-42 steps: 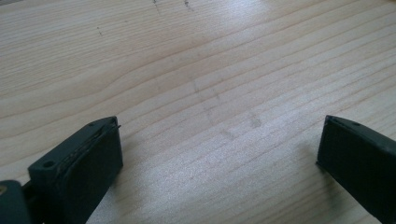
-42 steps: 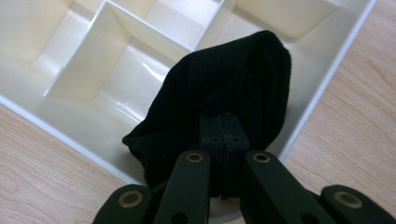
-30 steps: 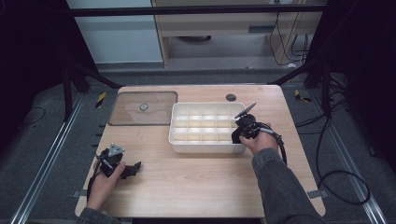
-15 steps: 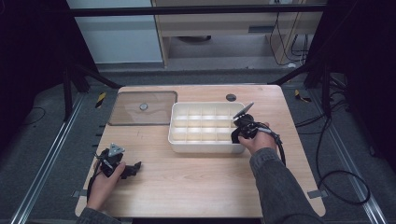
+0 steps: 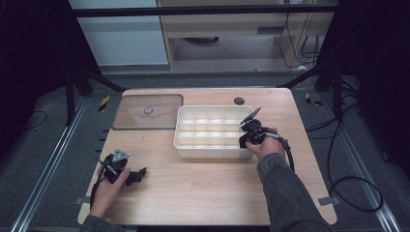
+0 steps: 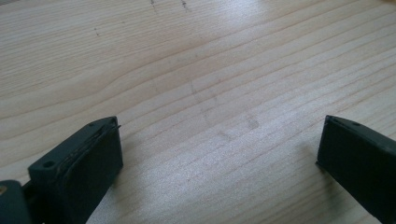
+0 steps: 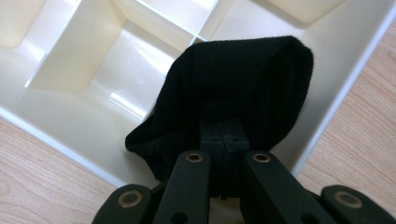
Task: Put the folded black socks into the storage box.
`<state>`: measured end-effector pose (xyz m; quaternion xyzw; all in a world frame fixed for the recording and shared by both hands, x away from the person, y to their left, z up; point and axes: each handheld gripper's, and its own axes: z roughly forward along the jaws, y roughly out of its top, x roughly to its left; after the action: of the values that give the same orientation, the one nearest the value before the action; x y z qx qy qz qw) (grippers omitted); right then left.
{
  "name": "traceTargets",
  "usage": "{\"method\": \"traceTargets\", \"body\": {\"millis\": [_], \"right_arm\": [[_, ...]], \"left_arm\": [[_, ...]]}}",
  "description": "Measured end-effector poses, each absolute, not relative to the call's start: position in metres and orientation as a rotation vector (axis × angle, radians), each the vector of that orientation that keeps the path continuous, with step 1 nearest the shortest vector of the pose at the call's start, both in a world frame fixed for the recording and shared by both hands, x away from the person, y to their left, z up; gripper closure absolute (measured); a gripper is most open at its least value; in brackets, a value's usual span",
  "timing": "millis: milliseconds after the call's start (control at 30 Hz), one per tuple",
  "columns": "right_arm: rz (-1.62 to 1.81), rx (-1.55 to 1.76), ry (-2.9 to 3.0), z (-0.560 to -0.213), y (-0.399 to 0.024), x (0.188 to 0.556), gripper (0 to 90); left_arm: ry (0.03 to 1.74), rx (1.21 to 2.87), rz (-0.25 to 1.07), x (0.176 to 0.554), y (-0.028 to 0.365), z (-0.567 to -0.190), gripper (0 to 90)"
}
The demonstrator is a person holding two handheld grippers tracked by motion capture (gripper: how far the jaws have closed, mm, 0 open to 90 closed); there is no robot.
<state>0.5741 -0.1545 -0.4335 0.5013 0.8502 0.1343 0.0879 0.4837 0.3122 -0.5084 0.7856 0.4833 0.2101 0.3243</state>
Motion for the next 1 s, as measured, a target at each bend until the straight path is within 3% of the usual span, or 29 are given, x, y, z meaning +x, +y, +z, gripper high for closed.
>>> {"method": "traceTargets", "body": {"millis": [1000], "right_arm": [[0.342,1.501,2.539,-0.4384,-0.1506,0.5754,90.0]], "left_arm": [[1.263,2.062,0.553,0.4837,0.3116,-0.5084,0.0]]}}
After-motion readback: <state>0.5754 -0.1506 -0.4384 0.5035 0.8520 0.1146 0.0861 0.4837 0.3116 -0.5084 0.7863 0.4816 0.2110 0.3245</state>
